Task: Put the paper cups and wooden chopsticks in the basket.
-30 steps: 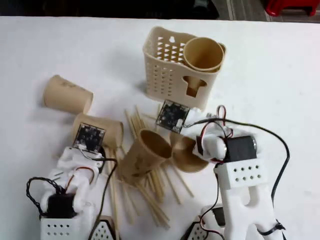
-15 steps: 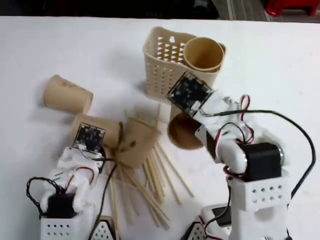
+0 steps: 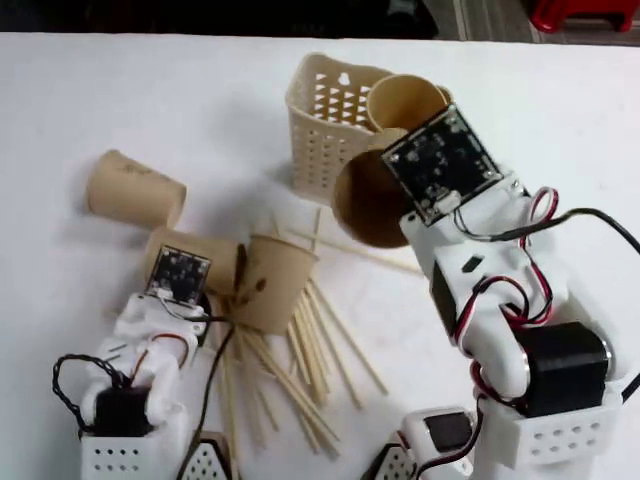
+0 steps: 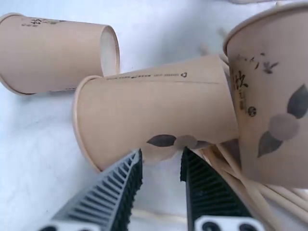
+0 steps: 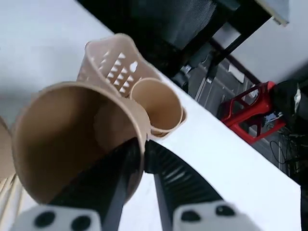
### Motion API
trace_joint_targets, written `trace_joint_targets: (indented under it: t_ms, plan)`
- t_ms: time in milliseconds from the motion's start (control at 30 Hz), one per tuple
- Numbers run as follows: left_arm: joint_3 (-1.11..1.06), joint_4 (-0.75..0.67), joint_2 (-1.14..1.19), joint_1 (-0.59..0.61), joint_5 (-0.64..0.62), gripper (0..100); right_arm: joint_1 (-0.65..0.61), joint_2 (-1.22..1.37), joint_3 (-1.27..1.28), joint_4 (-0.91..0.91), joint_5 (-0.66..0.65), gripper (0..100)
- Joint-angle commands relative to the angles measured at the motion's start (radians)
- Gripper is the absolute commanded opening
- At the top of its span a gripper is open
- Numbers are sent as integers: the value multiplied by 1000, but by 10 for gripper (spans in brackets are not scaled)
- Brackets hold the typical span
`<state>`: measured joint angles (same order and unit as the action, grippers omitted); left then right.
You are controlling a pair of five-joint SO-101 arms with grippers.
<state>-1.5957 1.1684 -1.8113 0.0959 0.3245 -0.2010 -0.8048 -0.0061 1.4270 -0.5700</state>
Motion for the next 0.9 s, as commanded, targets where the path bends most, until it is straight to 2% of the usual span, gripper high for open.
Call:
trace_joint_targets:
  t_ms: [0, 200, 867]
  plan:
    - [9, -18, -12, 7, 12, 146, 45, 38, -41, -101, 44, 20]
    - [9, -20, -12, 7, 12, 146, 125, 177, -43, -249, 101, 20]
    - [9, -20, -12, 7, 12, 146, 56, 294, -43, -526, 281, 19]
